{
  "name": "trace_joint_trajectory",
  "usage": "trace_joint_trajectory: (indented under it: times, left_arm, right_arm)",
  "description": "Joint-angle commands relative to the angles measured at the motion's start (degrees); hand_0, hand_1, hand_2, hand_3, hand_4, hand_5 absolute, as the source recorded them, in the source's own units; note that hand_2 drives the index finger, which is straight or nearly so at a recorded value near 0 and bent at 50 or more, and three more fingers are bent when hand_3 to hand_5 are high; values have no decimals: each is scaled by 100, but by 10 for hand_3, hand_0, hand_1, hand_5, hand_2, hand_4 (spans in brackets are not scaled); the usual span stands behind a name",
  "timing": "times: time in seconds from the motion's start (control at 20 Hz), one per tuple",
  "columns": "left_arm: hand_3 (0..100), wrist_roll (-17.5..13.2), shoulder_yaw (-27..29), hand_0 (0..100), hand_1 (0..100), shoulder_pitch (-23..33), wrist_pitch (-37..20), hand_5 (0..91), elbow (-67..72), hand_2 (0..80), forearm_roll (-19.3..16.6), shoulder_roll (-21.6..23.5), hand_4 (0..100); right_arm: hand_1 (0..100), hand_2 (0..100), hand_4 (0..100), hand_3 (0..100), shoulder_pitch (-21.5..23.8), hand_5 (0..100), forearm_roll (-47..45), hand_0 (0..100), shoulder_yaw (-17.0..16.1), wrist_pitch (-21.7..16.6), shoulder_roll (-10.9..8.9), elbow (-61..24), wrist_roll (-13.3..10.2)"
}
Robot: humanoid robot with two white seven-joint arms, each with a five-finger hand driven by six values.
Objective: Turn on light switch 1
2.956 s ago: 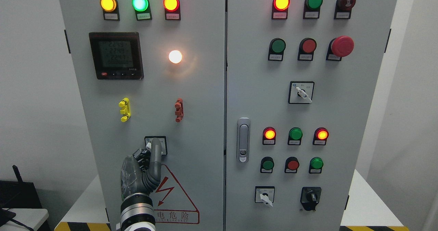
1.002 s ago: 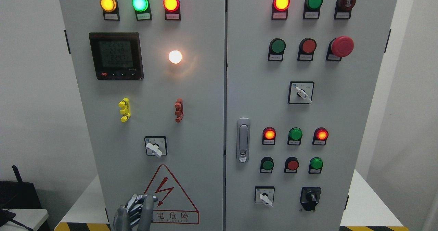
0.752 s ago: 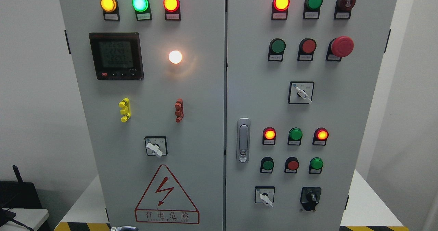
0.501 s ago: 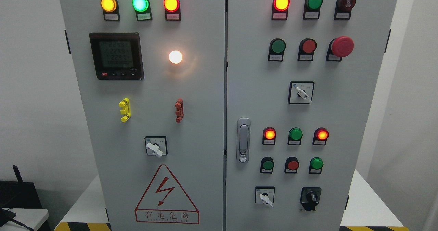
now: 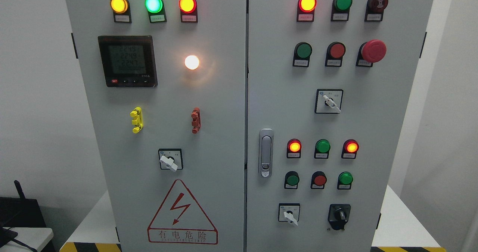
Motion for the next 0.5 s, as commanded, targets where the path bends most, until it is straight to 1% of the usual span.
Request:
trace_joint_trajectory:
  times: [0.0,0.1,0.2,0.25,0.3,0.35,0.4,0.45]
  left_arm:
    - [84,-373,413,326,0,69,288,152,3804,0,-79,383,198]
    - [1,-602,-123,337,0,61,778,107,4182,0,-70,417,130]
    - [0,-848,-336,380,0,26,1489,56,4377,0,-61,400,64]
    - [0,-944,-345,398,0,-27,1885,3,4395,0,-79,357,20]
    - [0,-1006,-371,410,0,-71,2228,0,4395,0,-88,348,0]
    - [0,-1033,-484,419,0,-149,2492,0,4395,0,-79,321,0]
    - [0,-1007,-694,429,0,-229,2643,0,4395,0,-88,260,0]
    - [0,-981,-958,435,0,-282,2679,0,4395,0,-79,225,0]
  right_arm:
    - [389,0,0,0,-6,0,-141,120,97,5,-7,0,-2]
    - [389,0,0,0,-6,0,-141,120,97,-4,2,0,-2]
    - [389,0,0,0,-6,0,-141,120,97,-4,2,0,-2]
    - [389,0,0,0,3,0,-141,120,97,-4,-7,0,-2]
    - [389,0,0,0,-6,0,-141,120,97,-4,2,0,-2]
    - [389,0,0,0,3,0,-141,120,97,5,-7,0,-2]
    - [389,0,0,0,3,0,-141,120,97,5,2,0,-2]
    - [389,0,0,0,3,0,-141,120,97,5,-7,0,-2]
